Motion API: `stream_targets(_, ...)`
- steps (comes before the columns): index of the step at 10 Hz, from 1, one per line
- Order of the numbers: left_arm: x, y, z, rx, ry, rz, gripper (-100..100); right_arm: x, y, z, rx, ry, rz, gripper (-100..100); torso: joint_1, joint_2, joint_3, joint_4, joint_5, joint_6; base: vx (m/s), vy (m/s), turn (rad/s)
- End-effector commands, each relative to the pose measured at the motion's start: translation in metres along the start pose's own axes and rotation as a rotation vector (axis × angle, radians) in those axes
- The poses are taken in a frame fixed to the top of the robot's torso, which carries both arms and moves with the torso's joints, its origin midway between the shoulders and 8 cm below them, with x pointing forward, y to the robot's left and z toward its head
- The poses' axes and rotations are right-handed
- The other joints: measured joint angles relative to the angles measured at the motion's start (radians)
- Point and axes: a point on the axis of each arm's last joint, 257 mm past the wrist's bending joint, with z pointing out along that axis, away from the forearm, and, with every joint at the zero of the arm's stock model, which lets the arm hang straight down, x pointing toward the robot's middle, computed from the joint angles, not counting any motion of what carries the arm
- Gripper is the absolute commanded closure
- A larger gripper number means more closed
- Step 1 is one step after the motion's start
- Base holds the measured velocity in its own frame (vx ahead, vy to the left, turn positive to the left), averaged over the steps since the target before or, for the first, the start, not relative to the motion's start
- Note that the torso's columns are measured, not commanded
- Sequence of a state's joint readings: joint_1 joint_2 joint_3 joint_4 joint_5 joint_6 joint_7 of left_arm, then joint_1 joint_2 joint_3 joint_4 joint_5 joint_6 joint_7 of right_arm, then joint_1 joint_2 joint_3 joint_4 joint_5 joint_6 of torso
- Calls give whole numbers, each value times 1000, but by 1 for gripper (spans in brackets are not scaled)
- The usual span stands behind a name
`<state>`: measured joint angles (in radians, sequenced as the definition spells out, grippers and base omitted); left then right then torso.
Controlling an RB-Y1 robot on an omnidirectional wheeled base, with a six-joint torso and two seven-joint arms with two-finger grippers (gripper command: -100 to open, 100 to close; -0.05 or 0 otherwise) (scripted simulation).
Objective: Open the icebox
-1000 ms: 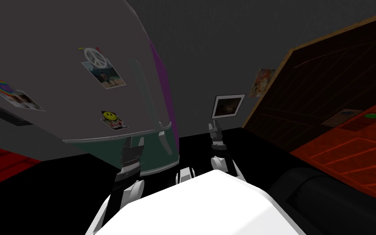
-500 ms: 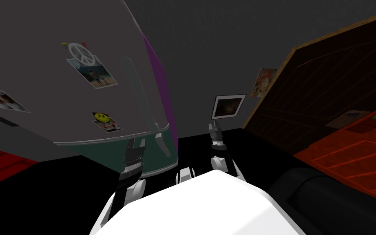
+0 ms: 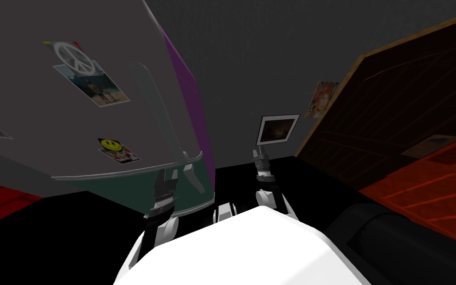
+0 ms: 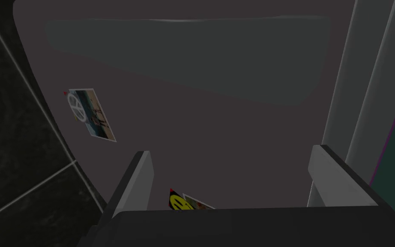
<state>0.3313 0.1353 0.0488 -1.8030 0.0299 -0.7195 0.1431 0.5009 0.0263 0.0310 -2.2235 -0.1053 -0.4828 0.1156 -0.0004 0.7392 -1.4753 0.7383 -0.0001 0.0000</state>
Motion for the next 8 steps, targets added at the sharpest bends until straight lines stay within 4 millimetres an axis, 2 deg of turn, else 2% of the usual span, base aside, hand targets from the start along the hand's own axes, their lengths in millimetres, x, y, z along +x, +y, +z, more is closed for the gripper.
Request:
stream_targets(1,-2,13,-5,-6,-14,-7,-100,0,0,0,0,0,0,0,0,-1,0,0,0,0,56,-61,7)
stream_targets(6,1,34,-14,-16,-82,-57,-100,0,0,0,0,0,0,0,1,-1,0,0,0,0,40,-45,10)
stream_targets(8,0,32,-12,-7,-87,-55,-100,0,0,0,0,0,0,0,-2,-6,-3,-4,2,5,16,-17,23)
